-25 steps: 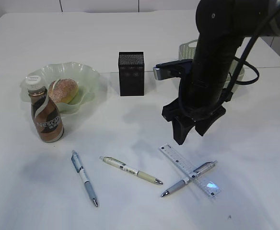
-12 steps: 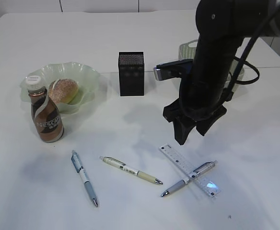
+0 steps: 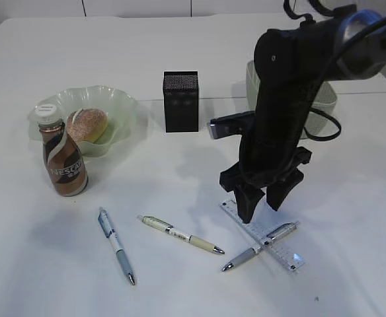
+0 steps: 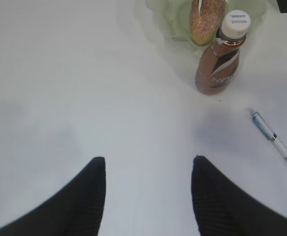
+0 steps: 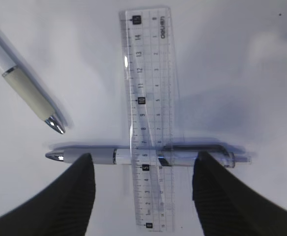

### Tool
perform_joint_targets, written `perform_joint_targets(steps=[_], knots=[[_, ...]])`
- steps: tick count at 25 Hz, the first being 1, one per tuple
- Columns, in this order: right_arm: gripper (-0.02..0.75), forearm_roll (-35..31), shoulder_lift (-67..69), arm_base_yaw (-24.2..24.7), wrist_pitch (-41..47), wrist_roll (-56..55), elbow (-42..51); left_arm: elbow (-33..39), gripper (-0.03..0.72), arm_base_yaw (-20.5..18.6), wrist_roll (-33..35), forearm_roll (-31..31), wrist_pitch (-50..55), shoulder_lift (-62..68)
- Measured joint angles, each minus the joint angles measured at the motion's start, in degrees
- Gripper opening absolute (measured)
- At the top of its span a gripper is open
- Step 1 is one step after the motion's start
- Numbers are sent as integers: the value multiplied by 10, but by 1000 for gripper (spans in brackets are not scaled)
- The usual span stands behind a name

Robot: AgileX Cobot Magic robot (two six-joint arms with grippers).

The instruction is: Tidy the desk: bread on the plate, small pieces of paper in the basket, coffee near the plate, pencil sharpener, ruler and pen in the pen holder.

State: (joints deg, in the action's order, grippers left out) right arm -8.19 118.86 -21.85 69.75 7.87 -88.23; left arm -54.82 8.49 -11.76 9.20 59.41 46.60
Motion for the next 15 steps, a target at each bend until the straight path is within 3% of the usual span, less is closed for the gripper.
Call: perform_joint_targets(steps=[15], knots=[[494,9,34,-11,-27,0,0,0,393,0,0,0,0,0]])
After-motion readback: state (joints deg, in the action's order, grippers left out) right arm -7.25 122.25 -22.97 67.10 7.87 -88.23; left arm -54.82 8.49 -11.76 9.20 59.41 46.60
